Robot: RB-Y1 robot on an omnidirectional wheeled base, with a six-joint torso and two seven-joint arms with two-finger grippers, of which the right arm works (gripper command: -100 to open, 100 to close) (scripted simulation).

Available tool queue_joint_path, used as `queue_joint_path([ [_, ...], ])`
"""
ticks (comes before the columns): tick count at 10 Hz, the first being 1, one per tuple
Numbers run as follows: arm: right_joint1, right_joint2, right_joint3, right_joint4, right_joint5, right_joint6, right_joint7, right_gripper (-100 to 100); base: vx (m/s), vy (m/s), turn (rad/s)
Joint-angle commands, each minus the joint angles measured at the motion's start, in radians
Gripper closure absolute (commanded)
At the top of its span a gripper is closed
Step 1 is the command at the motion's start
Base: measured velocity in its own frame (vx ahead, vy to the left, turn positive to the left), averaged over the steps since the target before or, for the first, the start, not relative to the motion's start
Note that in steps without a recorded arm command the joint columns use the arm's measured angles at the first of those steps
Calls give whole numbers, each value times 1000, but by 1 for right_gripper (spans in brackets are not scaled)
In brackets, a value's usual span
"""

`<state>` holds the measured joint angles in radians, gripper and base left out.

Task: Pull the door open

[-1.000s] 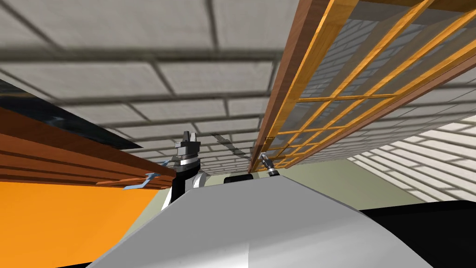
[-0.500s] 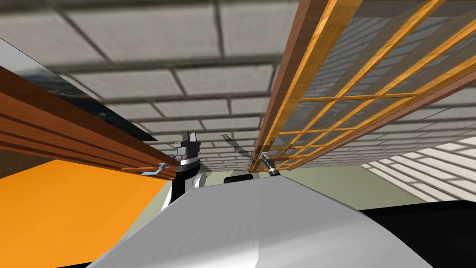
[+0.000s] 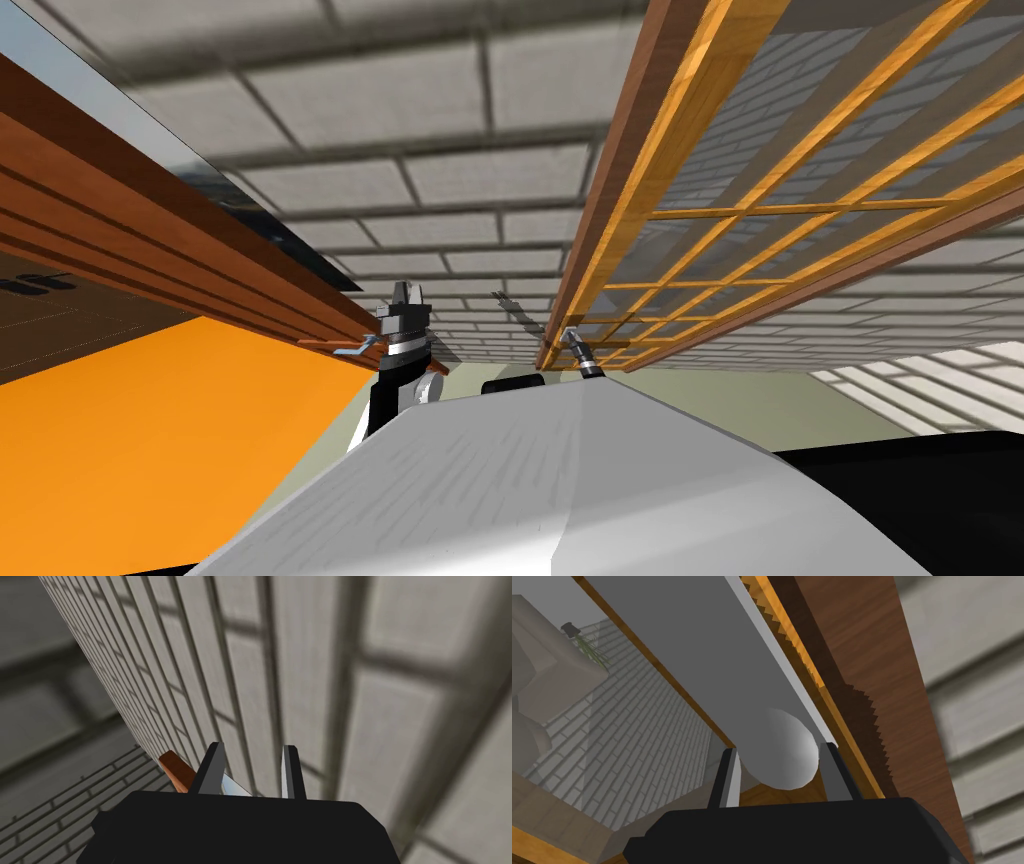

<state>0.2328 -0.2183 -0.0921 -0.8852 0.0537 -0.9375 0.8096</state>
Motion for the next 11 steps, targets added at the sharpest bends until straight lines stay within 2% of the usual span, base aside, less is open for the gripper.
queue_joint_path([
  [1,0,10,18,0,-20,-1,-50,100,-63,-16,116],
  [2,0,10,18,0,-20,-1,-62,100,-45,-11,50],
  [4,-1,6,22,2,-53,-1,-125,100,-45,-15,109],
  [5,-1,6,22,2,-53,-1,-132,100,-35,-21,51],
  [7,-3,3,25,4,-86,-1,-193,100,-51,-18,94],
  [8,-3,3,25,4,-86,-1,-203,100,-46,-17,62],
  [10,-4,-1,29,6,-122,-1,-264,100,-50,-17,125],
  [11,-4,-1,29,6,-122,-1,-281,100,-43,-25,51],
])
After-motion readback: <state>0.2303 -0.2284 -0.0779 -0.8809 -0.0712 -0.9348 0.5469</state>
